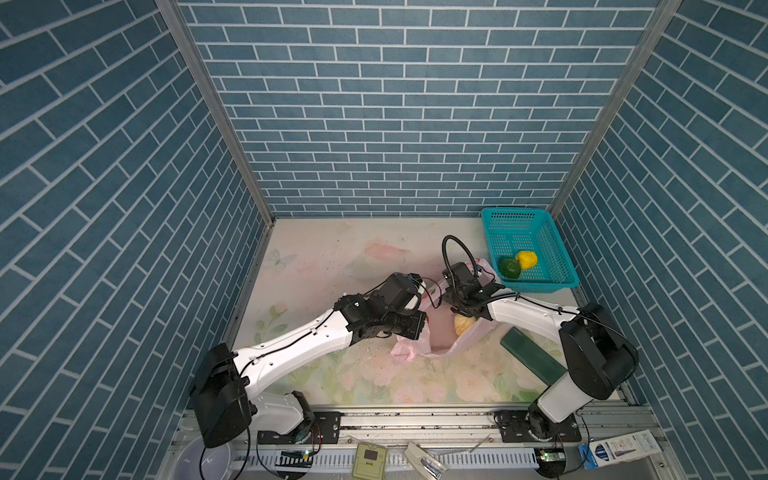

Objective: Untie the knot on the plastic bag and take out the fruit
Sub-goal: 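Close the right gripper on another dark green lime in the bag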

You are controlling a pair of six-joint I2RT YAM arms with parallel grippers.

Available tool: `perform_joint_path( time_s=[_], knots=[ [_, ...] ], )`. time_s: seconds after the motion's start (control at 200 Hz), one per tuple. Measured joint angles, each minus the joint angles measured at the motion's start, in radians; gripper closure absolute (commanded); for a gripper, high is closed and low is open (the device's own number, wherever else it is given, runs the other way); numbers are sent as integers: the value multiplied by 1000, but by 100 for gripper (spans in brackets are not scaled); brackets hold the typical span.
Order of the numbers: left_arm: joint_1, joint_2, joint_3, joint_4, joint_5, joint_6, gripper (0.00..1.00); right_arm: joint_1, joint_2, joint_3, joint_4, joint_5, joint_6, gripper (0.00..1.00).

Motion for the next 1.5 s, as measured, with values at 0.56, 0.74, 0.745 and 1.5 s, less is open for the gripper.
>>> perform_joint_path(
  time_s=[0.56,0.74,0.745,1.5],
  knots=[
    [0,2,1,0,-4,8,100,-9,115,3,193,15,5,17],
    [0,2,1,2,-4,9,100,-10,133,-2,238,19,-9,38],
    [0,2,1,2,-4,9,100,-10,133,-2,239,19,-13,39],
    [0,-3,1,3,-37,9,100,12,-33,-105,287,-197,-16,54]
  ],
)
